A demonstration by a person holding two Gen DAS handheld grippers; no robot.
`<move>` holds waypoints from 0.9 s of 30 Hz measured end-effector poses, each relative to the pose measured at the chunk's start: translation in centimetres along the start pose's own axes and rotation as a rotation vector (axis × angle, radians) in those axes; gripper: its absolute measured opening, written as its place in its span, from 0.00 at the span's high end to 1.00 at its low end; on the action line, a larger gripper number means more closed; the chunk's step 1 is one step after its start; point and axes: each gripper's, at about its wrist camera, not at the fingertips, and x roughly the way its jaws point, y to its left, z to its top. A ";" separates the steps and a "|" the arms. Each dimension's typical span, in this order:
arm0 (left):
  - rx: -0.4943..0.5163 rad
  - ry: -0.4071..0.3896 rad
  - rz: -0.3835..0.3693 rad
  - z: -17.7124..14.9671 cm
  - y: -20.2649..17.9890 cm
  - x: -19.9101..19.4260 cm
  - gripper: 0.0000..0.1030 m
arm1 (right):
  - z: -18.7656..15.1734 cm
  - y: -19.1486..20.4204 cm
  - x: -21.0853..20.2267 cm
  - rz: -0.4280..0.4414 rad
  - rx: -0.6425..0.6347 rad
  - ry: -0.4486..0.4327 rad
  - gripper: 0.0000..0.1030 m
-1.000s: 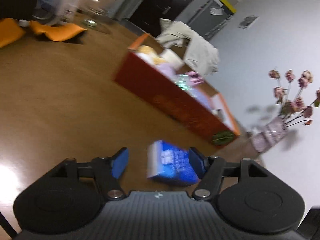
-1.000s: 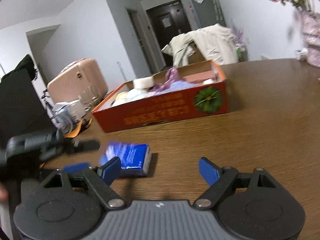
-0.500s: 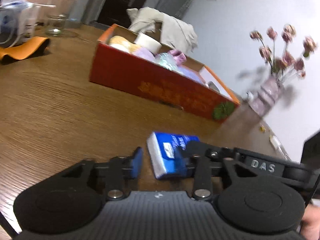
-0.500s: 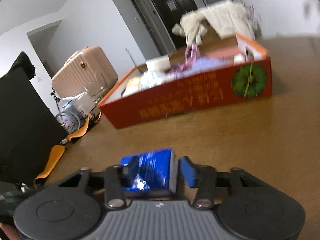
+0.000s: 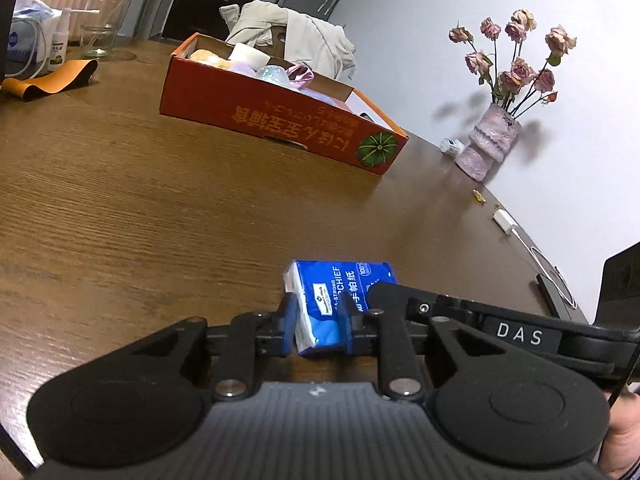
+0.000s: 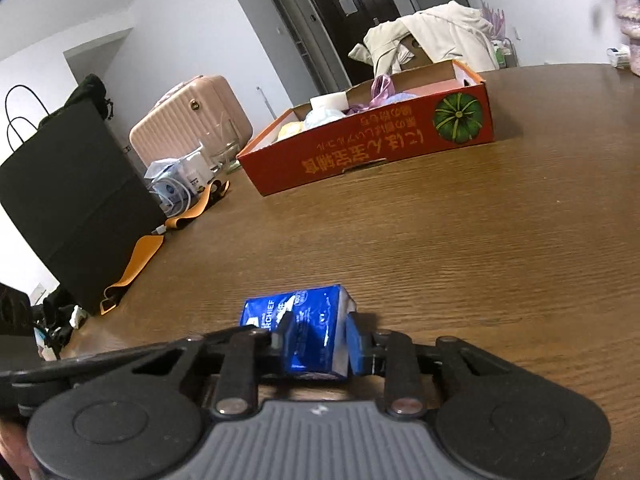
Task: Organize soft objects
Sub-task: 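Lift the blue tissue box with both tools and carry it over the box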
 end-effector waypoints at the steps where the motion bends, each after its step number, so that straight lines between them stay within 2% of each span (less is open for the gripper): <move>1: 0.000 0.002 0.000 0.0 -0.1 -0.1 0.79 | -0.1 0.1 -0.2 -0.005 -0.009 -0.006 0.75; 9: 0.023 -0.008 -0.016 0.0 -1.0 0.0 0.79 | 0.0 -0.5 -1.3 -0.006 0.009 -0.031 0.75; 13: 0.072 -0.073 -0.042 2.7 -2.1 0.1 0.79 | 2.7 -0.8 -2.1 0.015 -0.031 -0.108 0.75; 18: 0.182 -0.217 -0.101 10.2 -3.7 2.4 0.79 | 10.1 -1.8 -1.3 0.010 -0.105 -0.219 0.75; 20: 0.201 -0.248 -0.115 13.5 -4.2 4.0 0.79 | 13.9 -2.6 -0.1 0.003 -0.127 -0.253 0.75; 25: 0.147 -0.211 -0.114 22.8 -3.1 11.7 0.79 | 23.6 -6.4 6.8 0.008 -0.087 -0.205 0.75; 27: 0.107 -0.173 -0.108 25.1 -2.0 15.1 0.79 | 25.7 -7.5 9.8 -0.013 -0.100 -0.177 0.75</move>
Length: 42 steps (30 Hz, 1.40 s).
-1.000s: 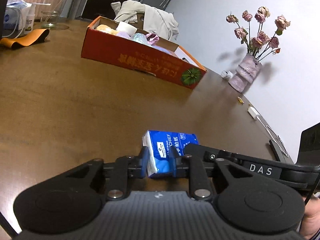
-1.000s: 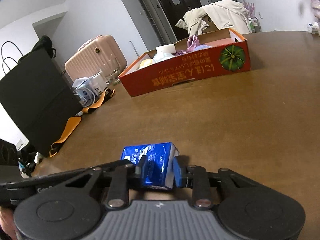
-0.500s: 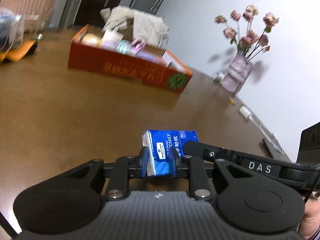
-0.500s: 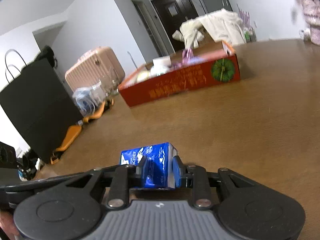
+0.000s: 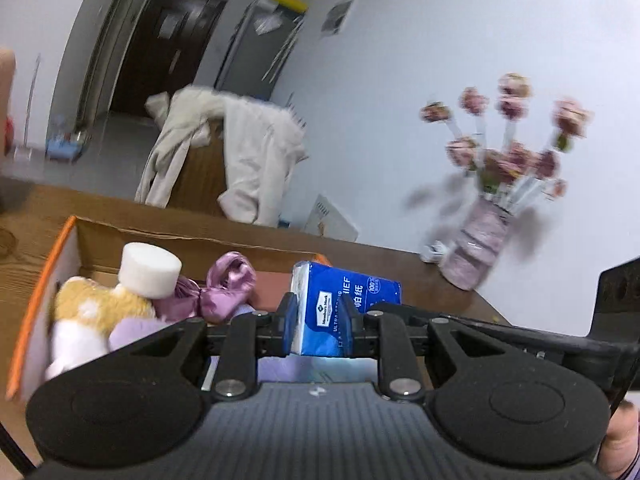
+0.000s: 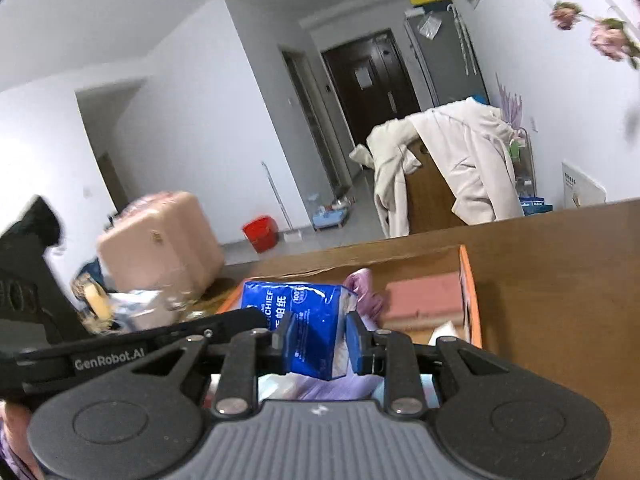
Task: Organize soft objects
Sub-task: 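Lift the blue tissue box with both tools and carry it over the box, then open both tools to drop the tissue box in the box and withdraw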
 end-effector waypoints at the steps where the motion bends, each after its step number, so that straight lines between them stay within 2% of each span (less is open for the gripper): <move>1: -0.018 0.019 0.004 0.5 0.8 1.6 0.79 | 0.6 -0.6 1.9 -0.018 -0.009 0.020 0.75; 4: -0.051 0.093 0.061 1.3 2.9 6.2 0.79 | 1.4 -1.4 6.8 -0.067 -0.031 0.083 0.75; 6: -0.024 0.170 0.122 1.3 3.3 8.7 0.82 | 1.0 -1.4 9.7 -0.107 -0.088 0.145 0.75; 7: -0.007 0.218 0.154 1.2 3.6 9.6 0.83 | 0.8 -1.7 11.2 -0.120 -0.093 0.203 0.75; 11: -0.006 0.353 0.179 0.3 5.2 11.3 0.83 | 0.0 -2.6 14.1 -0.095 -0.042 0.343 0.75; 14: -0.053 0.381 0.182 0.1 6.3 11.5 0.83 | -0.5 -3.2 15.2 -0.071 0.011 0.389 0.74; 16: -0.045 0.385 0.199 0.2 6.3 11.4 0.83 | -0.4 -4.1 15.5 -0.051 0.076 0.410 0.74; 17: -0.039 0.389 0.206 0.2 6.1 11.1 0.78 | -0.2 -4.1 15.3 -0.046 0.074 0.419 0.74; 18: -0.028 0.392 0.209 0.3 5.9 11.0 0.78 | -0.2 -3.9 15.3 -0.048 0.061 0.426 0.74; 19: -0.016 0.388 0.210 0.4 5.7 10.9 0.78 | -0.1 -3.7 15.1 -0.052 0.052 0.425 0.74; 21: -0.009 0.366 0.206 0.7 5.6 10.3 0.70 | 0.2 -3.3 14.7 -0.074 0.027 0.415 0.71; 22: -0.015 0.356 0.206 0.8 5.6 9.8 0.69 | 0.3 -3.2 14.3 -0.093 0.019 0.401 0.60; 23: -0.022 0.343 0.201 0.9 5.5 9.4 0.66 | 0.5 -3.2 13.8 -0.094 0.019 0.379 0.56; 26: -0.001 0.309 0.207 1.7 4.8 7.7 0.63 | 1.4 -3.1 11.9 -0.095 0.024 0.340 0.56; 29: 0.031 0.277 0.212 2.7 4.1 5.0 0.60 | 2.3 -2.0 9.3 -0.131 -0.036 0.309 0.54; 31: 0.048 0.249 0.229 3.2 3.6 3.1 0.57 | 3.0 -1.4 7.3 -0.149 -0.072 0.289 0.48; 37: 0.105 0.175 0.300 4.0 3.2 -3.5 0.49 | 4.1 -0.3 0.8 -0.208 -0.118 0.208 0.44; 40: 0.147 0.118 0.354 3.7 2.7 -6.3 0.39 | 3.8 0.5 -1.7 -0.222 -0.136 0.147 0.38; 42: 0.195 0.066 0.376 3.3 2.0 -8.0 0.24 | 3.3 1.1 -3.0 -0.234 -0.153 0.106 0.29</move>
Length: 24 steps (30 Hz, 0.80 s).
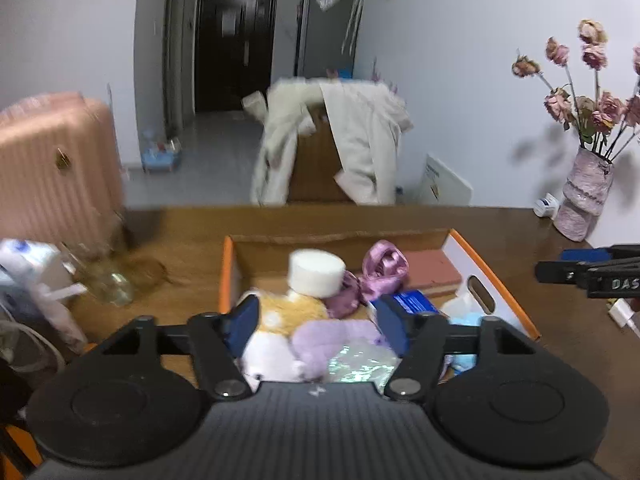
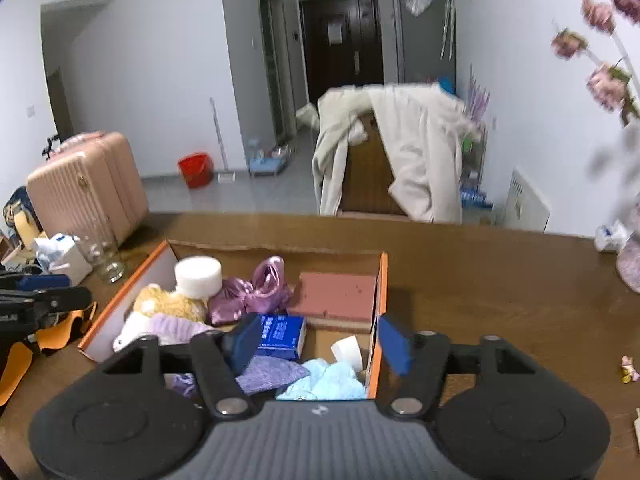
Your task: Organize soft objects
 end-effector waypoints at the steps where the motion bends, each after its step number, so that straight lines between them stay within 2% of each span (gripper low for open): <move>1: 0.022 -0.041 0.024 -0.3 -0.3 -1.1 0.20 | -0.4 0.3 -0.7 -0.006 -0.009 -0.028 0.27; 5: 0.059 -0.151 0.058 -1.4 -1.3 -4.2 0.11 | -2.2 1.9 -3.2 -0.028 -0.056 -0.148 0.17; 6: 0.041 -0.192 0.064 -1.8 -1.3 -5.1 0.05 | -2.7 2.4 -3.6 -0.039 -0.063 -0.183 0.14; 9: -0.020 -0.296 0.086 -3.4 -1.2 -7.0 0.01 | -4.7 3.8 -5.0 -0.074 -0.099 -0.291 0.04; 14: -0.036 -0.301 0.089 -5.9 -0.9 -8.5 0.01 | -7.6 5.7 -6.2 -0.075 -0.141 -0.337 0.02; 24: -0.003 -0.315 0.102 -10.2 -0.8 -11.8 0.00 | -10.9 6.8 -9.0 -0.060 -0.059 -0.374 0.01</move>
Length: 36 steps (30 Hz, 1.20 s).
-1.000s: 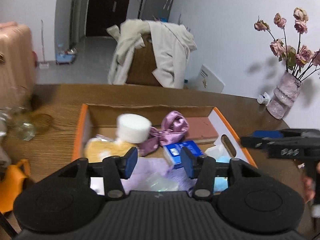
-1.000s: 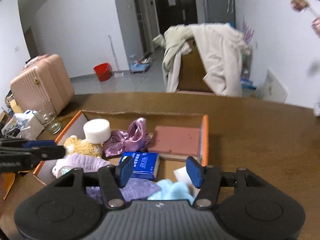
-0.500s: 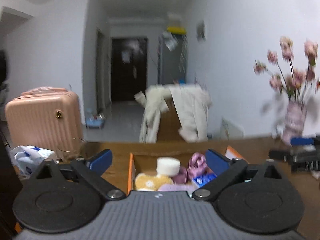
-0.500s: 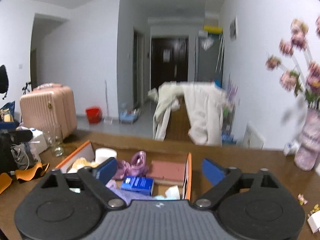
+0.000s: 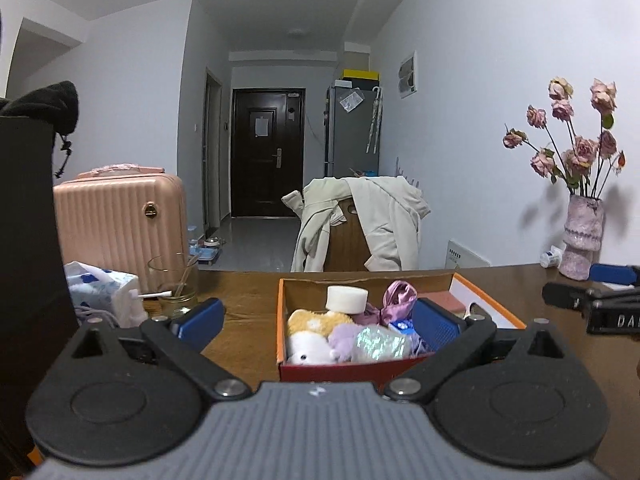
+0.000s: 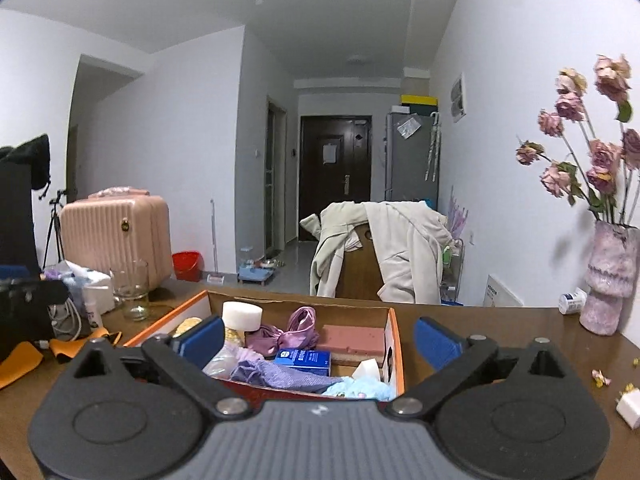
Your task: Organize soft objects
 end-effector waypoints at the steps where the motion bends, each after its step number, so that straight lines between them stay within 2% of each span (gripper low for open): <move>1: 0.001 -0.002 -0.002 -0.3 0.1 -0.5 0.00 | -0.2 0.0 -0.3 0.002 0.007 0.002 0.01; 8: -0.008 -0.007 0.012 -2.3 -0.1 -3.6 0.00 | -2.1 0.5 -3.2 -0.014 0.009 -0.013 0.01; 13: -0.011 0.000 -0.007 -3.7 -0.3 -5.4 0.00 | -3.8 0.4 -4.9 -0.021 0.047 -0.004 0.01; 20: -0.004 -0.031 -0.005 -6.2 -0.3 -9.6 0.00 | -6.4 1.2 -9.0 -0.044 0.063 -0.009 0.01; 27: 0.009 -0.011 -0.017 -9.4 -0.4 -14.0 0.00 | -10.2 3.6 -14.0 -0.042 0.046 -0.001 0.00; 36: -0.031 -0.006 0.028 -13.7 0.0 -19.2 0.00 | -13.7 7.0 -19.8 -0.009 0.049 0.035 0.00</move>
